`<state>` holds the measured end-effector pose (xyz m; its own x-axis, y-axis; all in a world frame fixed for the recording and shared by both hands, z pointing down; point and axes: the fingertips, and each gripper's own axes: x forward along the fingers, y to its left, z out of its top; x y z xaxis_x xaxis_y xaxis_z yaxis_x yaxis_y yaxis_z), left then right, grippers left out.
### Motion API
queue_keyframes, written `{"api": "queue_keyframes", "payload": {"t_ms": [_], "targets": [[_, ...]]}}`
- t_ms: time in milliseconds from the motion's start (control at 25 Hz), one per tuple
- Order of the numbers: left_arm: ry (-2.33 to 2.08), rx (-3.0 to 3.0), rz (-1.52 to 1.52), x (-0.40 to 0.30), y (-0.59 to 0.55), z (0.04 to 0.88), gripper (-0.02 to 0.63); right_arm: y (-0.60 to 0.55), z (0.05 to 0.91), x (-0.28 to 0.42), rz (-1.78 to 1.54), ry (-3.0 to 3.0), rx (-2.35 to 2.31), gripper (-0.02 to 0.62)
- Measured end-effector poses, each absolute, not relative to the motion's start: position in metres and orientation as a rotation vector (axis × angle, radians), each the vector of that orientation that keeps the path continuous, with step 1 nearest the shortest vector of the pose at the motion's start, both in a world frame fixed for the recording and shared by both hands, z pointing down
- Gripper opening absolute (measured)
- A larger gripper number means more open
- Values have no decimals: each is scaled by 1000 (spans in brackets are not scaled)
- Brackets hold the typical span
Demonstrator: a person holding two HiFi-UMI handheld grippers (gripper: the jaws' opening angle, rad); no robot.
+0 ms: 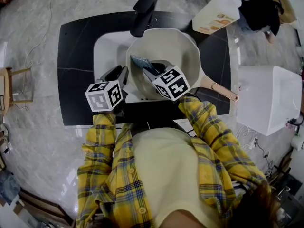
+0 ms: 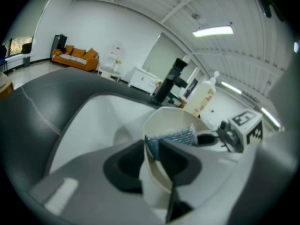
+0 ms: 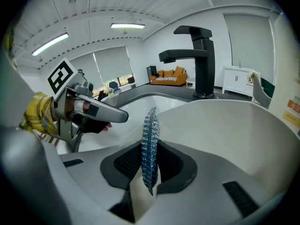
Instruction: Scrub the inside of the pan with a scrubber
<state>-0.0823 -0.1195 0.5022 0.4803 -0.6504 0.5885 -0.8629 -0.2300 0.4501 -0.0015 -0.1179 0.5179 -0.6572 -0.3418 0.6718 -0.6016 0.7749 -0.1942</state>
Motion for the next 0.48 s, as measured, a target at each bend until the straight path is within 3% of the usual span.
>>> {"api": "queue_keyframes", "payload": {"t_ms": [480], "targets": [[-1224,2002,375,-80,-110,498,97,-87,521,-3,485,-2308,510,83]]}}
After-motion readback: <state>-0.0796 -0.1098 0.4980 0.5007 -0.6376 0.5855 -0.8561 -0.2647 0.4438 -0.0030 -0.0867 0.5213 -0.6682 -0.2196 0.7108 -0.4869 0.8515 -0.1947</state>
